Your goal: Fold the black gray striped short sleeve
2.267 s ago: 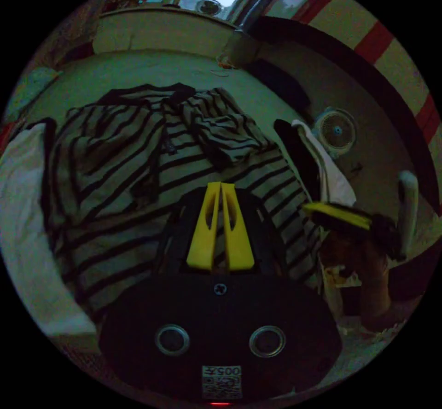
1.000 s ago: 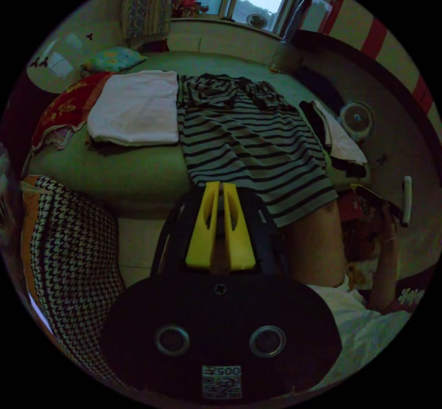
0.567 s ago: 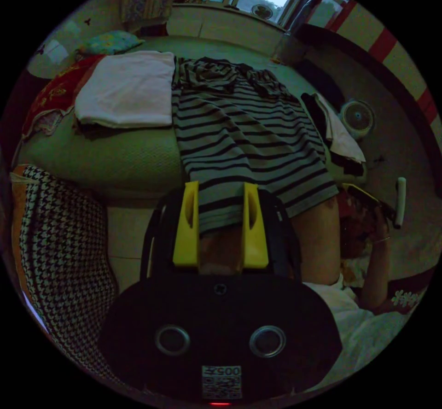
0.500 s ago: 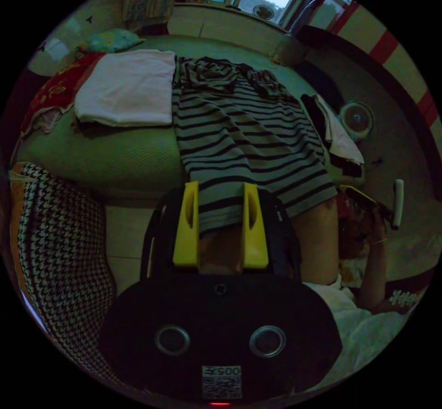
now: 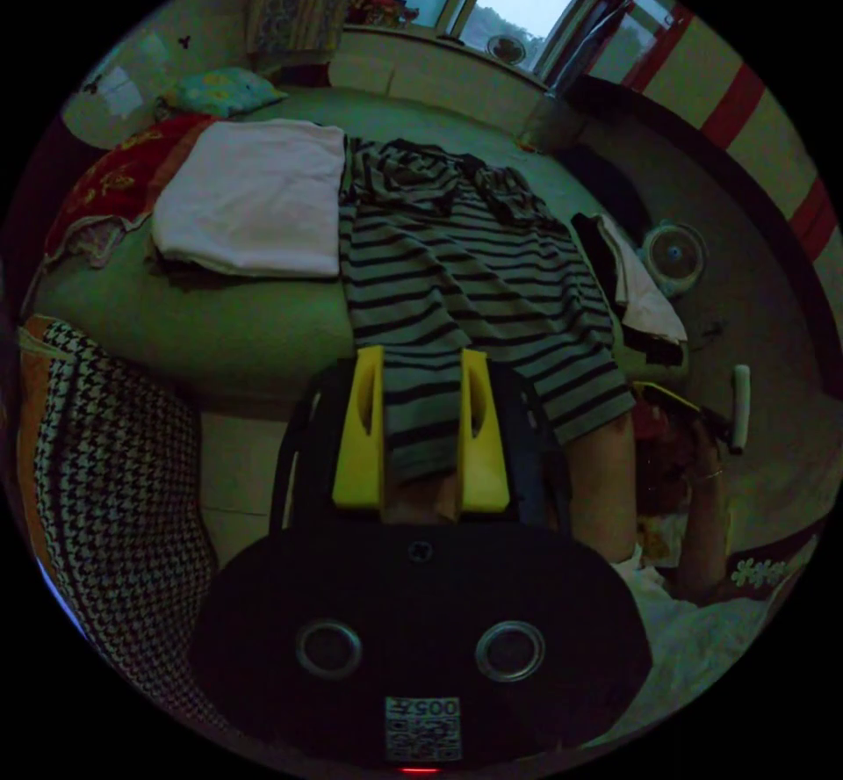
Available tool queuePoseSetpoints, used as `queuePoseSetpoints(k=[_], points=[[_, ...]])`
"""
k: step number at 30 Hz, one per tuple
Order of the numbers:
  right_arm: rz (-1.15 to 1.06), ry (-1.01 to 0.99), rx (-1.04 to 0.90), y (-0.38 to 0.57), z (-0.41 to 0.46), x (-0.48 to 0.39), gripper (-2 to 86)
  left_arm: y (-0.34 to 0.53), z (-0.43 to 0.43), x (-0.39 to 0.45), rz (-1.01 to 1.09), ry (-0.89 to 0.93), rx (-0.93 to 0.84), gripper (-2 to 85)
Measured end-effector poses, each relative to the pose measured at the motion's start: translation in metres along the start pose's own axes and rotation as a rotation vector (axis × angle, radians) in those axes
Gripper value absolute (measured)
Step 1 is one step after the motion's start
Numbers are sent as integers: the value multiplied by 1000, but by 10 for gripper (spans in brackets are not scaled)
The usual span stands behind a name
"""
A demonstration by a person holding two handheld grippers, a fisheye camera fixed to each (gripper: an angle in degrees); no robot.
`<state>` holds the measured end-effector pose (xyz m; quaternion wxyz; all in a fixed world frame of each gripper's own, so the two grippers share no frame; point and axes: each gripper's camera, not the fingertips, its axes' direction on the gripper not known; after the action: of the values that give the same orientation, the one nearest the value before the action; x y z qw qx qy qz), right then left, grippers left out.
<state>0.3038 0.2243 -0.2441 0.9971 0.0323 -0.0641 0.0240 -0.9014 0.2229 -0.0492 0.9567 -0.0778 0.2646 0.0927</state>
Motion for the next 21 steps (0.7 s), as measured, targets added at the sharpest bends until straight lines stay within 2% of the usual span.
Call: queuePoseSetpoints(k=[3, 7, 11, 15, 21], points=[[10, -6, -10, -20, 12, -1, 50, -28, 18, -4, -13, 0, -46, 132], [-5, 9, 15, -46, 19, -8, 41, -58, 36, -7, -80, 82, 2, 123], [-33, -15, 19, -79, 29, -19, 36, -95, 54, -1, -46, 1, -25, 109], [-56, 8, 18, -114, 41, -29, 40, -131, 65, 0, -49, 21, -3, 110], [-108, 54, 83, -208, 38, -42, 51, -236, 81, 5, 35, -79, 49, 117]])
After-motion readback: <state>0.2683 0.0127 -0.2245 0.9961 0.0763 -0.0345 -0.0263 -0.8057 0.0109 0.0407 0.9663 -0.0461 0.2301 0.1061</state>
